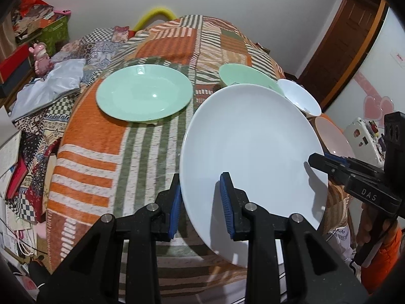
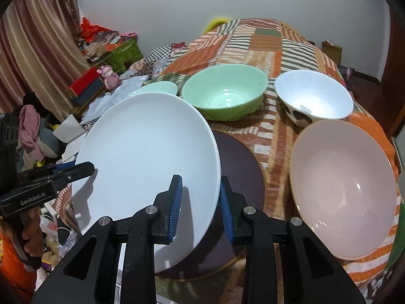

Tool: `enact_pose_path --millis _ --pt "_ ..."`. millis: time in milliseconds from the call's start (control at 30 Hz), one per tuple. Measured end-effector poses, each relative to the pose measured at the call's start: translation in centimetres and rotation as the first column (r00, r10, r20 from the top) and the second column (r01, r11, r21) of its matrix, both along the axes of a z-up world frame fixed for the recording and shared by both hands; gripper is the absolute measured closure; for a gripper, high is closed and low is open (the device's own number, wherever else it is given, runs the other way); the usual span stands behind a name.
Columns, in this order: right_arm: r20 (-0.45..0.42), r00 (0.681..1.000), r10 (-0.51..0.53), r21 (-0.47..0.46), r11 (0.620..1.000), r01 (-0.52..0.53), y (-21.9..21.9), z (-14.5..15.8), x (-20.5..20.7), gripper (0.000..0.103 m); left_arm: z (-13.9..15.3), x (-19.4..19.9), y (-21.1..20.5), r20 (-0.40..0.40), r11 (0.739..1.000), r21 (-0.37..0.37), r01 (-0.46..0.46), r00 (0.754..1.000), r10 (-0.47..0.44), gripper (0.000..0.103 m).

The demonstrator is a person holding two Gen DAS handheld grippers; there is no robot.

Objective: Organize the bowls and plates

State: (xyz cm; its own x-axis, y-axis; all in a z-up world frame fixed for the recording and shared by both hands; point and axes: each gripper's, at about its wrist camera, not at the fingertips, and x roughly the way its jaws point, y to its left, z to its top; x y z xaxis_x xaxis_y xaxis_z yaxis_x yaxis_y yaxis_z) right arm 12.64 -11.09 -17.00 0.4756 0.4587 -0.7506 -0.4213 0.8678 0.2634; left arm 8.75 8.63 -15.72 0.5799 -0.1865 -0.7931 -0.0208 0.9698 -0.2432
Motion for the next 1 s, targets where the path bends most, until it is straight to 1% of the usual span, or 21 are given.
enact_pose_path --millis 167,767,900,1000 --pt "-0.013 1.0 -0.017 -0.013 1.0 0.017 -0.8 -0.5 -0.1 0.076 -0.7 0.7 -0.6 -0.014 1.0 -0.007 0.015 1.0 -0.015 0.074" --pt "-0.046 0.997 -0.066 -0.002 0.998 0.066 -1.6 -1.8 0.6 0.076 -2.9 2.8 -1.3 -0.066 0.999 -0.014 0.034 0.997 -0.035 0.074" --pt "-0.024 0.997 -0.074 -0.036 0.997 0.073 -1.5 -1.9 0.3 0.076 -3.3 3.2 -1.4 -0.077 0.999 -0.013 0.038 0.996 -0.039 0.074" --pt "-0.02 0.997 -0.076 -0.036 0.996 0.076 -1.7 -1.8 0.3 0.076 -3.6 3.4 -1.5 -0.081 0.999 -0.01 0.04 0.996 -0.04 0.074"
